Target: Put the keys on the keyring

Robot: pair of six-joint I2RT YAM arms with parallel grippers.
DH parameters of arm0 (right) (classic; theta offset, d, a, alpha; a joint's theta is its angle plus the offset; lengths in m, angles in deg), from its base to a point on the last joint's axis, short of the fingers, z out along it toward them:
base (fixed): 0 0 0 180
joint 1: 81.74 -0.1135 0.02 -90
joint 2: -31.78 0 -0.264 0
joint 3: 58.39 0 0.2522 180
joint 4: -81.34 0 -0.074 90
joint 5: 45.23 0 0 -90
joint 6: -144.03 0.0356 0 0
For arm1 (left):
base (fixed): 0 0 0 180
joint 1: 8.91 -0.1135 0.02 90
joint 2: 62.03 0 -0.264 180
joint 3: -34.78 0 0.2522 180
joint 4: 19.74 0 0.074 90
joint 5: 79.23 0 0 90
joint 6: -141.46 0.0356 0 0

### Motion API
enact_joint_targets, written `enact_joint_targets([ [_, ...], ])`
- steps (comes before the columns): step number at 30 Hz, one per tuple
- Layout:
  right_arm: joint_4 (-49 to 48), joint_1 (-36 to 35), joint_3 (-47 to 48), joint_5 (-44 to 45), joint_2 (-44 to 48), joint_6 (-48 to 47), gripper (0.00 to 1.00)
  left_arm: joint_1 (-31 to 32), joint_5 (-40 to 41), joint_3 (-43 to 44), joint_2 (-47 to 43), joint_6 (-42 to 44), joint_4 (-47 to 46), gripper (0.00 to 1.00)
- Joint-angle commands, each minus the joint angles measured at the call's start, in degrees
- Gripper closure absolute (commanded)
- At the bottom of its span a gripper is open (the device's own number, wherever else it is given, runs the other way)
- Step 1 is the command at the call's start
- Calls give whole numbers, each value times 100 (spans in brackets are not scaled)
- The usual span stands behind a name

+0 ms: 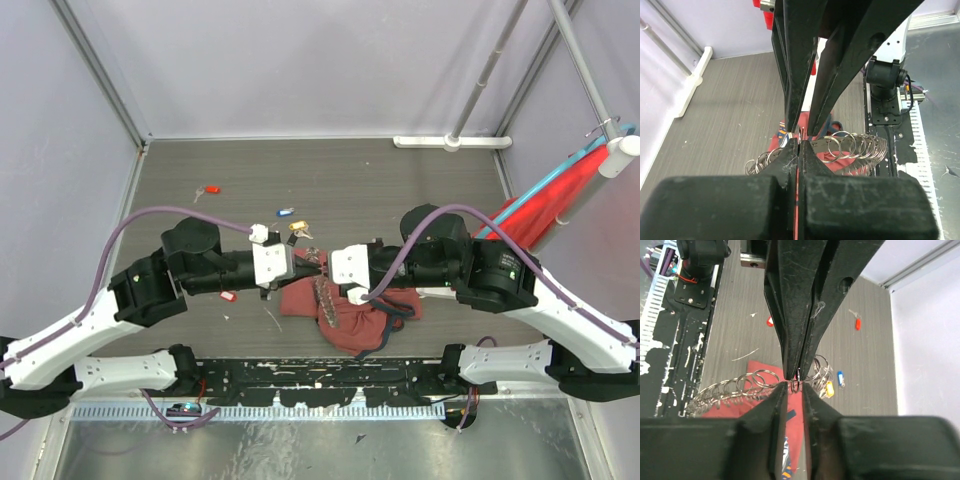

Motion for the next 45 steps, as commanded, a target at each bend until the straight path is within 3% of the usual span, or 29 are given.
enact_joint_targets([
  [1, -525, -11, 176, -263, 224, -22, 69, 18, 89, -110, -310, -227, -506, 100],
  [4, -782, -7, -54, -440, 516, -113, 62, 21, 147, -420, -572, -366, -859, 100],
  [10, -1310, -11, -791, -848, 1197, -424, 62, 23, -100, -787, -989, -371, -1188, 100],
  [15, -1557, -10, -1155, -816, 1351, -155, 63, 19, -684, -1003, -1188, -88, -1257, 100],
  [19, -2594, -7, -1382, 1097, 1292, 1919, 80, 19, -281, -1059, -1253, -58, -1149, 100],
  [21, -2565, -14, -1377, 1761, 1235, 2449, 80, 18, 7, -986, -1287, -214, -961, 100],
  [27, -2609, -12, -1569, 4196, 1154, 4307, 57, 19, 193, -704, -1300, -612, -214, 100],
  [30, -2597, -13, -1741, 4659, 1102, 4850, 51, 18, 349, -553, -1278, -779, 86, 100],
  [37, -2290, -7, -1702, 4648, 425, 5419, 49, 23, 738, -276, -1237, -1238, 507, 100],
  [39, -2064, 302, -1603, 4736, 162, 5888, 50, 19, 903, -157, -1196, -1350, 664, 100],
  [42, -2098, 1907, -1598, 2967, -361, 6417, 50, 21, 1300, -85, -1204, -1495, 856, 100],
  [45, -2378, 2635, -1652, 1690, -1082, 6717, 50, 25, 1349, -66, -1233, -1458, 1100, 100],
])
